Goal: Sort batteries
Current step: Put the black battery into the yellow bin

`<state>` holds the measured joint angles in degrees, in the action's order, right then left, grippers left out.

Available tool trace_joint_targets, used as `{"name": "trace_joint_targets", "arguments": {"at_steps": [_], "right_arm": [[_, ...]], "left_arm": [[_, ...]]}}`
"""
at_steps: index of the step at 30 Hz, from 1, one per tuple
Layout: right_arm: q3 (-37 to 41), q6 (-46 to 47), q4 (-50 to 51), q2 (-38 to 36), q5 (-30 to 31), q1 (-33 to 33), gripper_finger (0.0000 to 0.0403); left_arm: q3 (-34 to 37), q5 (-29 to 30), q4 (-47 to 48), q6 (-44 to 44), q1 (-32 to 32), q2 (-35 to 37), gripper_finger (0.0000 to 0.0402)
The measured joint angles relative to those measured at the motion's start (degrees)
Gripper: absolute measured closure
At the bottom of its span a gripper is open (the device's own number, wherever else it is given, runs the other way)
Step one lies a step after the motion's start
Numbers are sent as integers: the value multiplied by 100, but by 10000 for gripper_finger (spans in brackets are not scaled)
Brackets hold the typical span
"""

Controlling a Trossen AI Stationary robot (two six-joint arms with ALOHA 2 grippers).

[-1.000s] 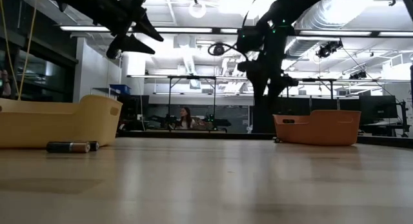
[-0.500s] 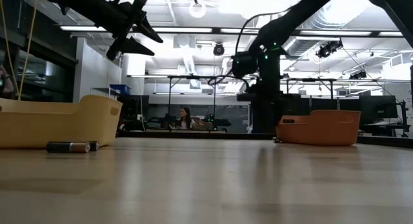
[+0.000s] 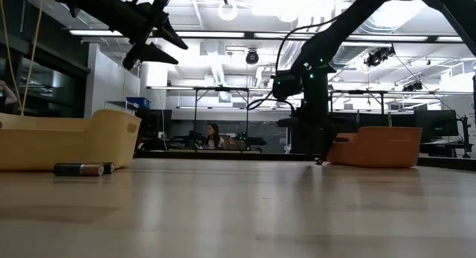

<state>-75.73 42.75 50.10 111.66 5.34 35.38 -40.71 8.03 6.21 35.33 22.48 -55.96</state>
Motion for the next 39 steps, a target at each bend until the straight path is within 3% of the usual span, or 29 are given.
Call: {"name": "trace_joint_targets", "arguments": {"at_steps": [10, 14, 19, 23, 27, 29, 35, 39], "right_arm": [[315, 486, -702, 147, 150, -4, 248], [315, 361, -712, 318, 85, -94, 285], [246, -240, -765, 167, 197, -406, 369], [-62, -847, -997, -202, -840, -852, 369], [-434, -1355, -2141, -504, -1968, -1450, 369], [-571, -1460, -2578, -438, -2257, -1817, 369], [-968, -1478, -4316, 113, -2446, -2610, 369], [-1492, -1456, -4791, 760, -2506, -2830, 369]], "left_arm": [[0, -41, 1, 2, 0, 0, 206], [0, -361, -4, 141, 2, 25, 206], [0, -836, -254, 181, 7, 417, 206], [-2, -1111, -904, 192, 13, 973, 206], [-4, -1018, -1233, -40, 13, 1474, 206], [-4, -838, -1259, -147, 15, 1661, 206], [-4, -287, -1220, -349, 17, 1939, 206], [-4, -217, -1213, -352, 17, 1935, 206]]}}
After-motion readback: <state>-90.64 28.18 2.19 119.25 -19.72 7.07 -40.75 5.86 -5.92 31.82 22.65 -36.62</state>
